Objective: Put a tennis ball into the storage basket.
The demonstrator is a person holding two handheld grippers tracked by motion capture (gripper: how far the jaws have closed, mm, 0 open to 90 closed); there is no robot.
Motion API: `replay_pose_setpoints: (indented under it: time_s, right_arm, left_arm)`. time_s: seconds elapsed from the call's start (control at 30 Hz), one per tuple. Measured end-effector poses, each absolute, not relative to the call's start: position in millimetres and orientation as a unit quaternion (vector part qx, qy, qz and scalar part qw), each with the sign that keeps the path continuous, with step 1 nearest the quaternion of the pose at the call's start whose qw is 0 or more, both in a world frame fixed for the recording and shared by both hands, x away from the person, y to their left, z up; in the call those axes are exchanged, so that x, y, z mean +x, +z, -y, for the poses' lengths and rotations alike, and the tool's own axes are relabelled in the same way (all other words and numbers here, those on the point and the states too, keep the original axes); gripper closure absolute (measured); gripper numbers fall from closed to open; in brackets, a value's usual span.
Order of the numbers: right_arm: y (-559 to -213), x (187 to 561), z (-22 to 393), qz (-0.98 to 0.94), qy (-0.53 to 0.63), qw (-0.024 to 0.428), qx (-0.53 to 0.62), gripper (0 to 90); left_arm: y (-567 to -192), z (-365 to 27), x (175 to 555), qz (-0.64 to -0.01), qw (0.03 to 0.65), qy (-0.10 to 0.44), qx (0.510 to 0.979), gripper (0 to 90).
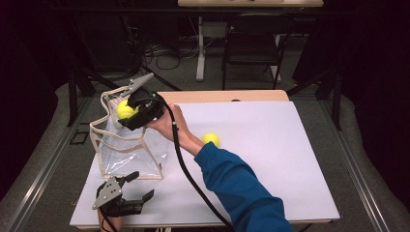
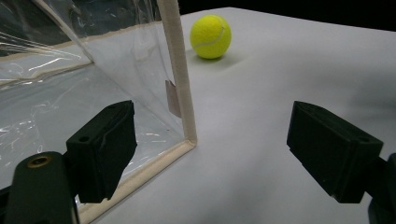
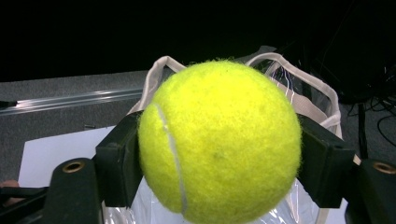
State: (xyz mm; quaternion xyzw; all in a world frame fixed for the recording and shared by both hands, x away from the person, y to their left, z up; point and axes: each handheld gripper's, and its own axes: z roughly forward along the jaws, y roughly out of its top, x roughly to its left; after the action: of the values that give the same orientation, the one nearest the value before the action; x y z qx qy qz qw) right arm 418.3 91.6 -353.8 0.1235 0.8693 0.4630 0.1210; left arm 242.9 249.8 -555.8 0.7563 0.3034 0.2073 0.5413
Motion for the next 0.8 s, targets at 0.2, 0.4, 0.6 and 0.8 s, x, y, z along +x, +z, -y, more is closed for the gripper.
replay_pose_setpoints:
  time_s: [0.2,0.4,0.6,0.8]
  right_arm:
    - [-355.9,425.2,-94.2,-0.874,0.456,0.111,0.128,26.2]
    - [-358.2,425.8,-97.4,-0.880,0.444,0.107,0.127,26.2]
    - [-359.7,425.5,-101.4,-0.887,0.432,0.102,0.124,26.0]
    - [-361.9,425.0,-102.9,-0.890,0.429,0.093,0.123,26.1]
  left_arm:
    - [-555.7,-249.9,242.9,-0.302,0.540,0.206,0.757,16.3]
    - [-555.6,-249.9,242.8,-0.301,0.542,0.207,0.757,16.2]
    - [-555.5,-250.3,242.8,-0.302,0.542,0.206,0.757,16.2]
    - [-555.7,-249.4,242.3,-0.302,0.544,0.213,0.754,16.2]
